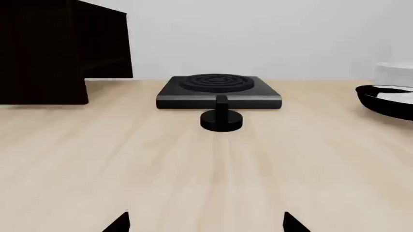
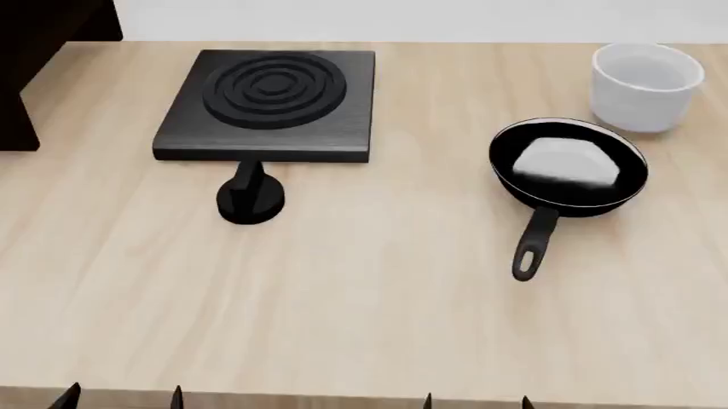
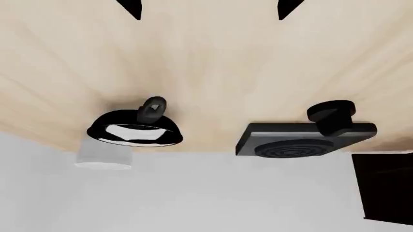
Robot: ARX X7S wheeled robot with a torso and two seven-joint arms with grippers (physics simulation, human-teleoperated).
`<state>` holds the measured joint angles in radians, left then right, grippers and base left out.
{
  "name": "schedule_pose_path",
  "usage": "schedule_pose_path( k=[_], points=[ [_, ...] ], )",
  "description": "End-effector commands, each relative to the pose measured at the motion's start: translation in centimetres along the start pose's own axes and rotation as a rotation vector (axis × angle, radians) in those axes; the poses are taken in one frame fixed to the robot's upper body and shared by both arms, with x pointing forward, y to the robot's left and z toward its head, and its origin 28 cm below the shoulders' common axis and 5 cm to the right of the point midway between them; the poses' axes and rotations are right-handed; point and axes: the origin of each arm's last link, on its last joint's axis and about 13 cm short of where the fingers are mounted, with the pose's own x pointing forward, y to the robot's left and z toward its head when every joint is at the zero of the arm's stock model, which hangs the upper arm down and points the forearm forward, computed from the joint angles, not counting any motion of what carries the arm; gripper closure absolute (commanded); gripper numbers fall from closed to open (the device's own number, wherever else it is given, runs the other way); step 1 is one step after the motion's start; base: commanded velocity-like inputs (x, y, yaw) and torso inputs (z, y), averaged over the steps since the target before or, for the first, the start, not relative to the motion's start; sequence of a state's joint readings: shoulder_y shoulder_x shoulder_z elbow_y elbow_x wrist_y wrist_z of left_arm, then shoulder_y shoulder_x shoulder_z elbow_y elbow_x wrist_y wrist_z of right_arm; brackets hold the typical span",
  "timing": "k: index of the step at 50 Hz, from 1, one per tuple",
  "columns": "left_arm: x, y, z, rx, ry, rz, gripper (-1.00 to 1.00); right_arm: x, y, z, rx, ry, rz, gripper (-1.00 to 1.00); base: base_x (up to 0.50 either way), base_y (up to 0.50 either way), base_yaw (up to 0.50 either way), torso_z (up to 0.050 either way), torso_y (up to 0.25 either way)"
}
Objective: Put the frying pan on the cabinet shelf.
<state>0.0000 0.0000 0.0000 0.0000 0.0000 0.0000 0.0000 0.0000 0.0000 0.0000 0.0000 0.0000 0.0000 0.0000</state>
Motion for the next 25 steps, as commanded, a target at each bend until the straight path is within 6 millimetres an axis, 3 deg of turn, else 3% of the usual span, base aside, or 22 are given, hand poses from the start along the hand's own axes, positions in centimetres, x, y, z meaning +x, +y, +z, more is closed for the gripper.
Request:
schedule_pose_path(
  k=[1, 25],
  points=[
    [0.0, 0.0, 0.0, 0.01, 0.0, 0.0, -1.0, 0.0, -0.2, 0.0, 0.0, 0.0, 0.0, -1.0, 0.0, 0.0, 0.0, 0.0, 0.0],
    [-0.1, 0.1, 0.4, -0.005, -0.023, 0.013, -1.0, 0.4, -0.2, -1.1, -0.007, -0.003, 0.005, -1.0, 0.0, 0.0, 0.0, 0.0, 0.0]
  ],
)
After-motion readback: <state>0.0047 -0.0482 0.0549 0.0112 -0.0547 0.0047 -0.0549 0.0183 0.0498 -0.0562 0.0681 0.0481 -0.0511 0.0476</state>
